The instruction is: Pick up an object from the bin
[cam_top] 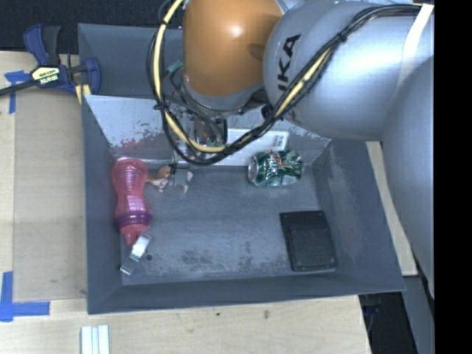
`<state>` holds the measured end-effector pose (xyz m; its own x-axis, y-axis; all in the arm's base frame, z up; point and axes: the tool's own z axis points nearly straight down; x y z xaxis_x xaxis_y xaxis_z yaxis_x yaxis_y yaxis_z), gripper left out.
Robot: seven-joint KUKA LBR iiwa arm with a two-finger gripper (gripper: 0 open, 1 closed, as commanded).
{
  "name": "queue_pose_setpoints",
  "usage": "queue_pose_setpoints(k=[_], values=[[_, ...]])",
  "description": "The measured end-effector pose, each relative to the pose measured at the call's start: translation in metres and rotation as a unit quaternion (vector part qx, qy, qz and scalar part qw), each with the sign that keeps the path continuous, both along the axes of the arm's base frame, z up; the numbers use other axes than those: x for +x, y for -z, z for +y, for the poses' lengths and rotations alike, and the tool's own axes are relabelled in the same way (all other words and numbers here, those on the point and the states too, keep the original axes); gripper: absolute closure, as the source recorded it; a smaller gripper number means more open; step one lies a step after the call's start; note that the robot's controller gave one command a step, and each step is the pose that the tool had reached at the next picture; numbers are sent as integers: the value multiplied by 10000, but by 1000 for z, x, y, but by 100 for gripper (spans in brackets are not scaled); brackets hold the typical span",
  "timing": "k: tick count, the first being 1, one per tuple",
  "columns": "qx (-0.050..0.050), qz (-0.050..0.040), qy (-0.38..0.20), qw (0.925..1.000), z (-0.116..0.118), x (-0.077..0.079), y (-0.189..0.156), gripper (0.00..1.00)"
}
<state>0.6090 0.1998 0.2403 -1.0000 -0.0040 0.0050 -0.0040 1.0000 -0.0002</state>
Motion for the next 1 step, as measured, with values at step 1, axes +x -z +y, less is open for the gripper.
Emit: queue_pose_setpoints(k=[1], values=[[8, -42, 20, 10000, -1, 1, -6, 0]])
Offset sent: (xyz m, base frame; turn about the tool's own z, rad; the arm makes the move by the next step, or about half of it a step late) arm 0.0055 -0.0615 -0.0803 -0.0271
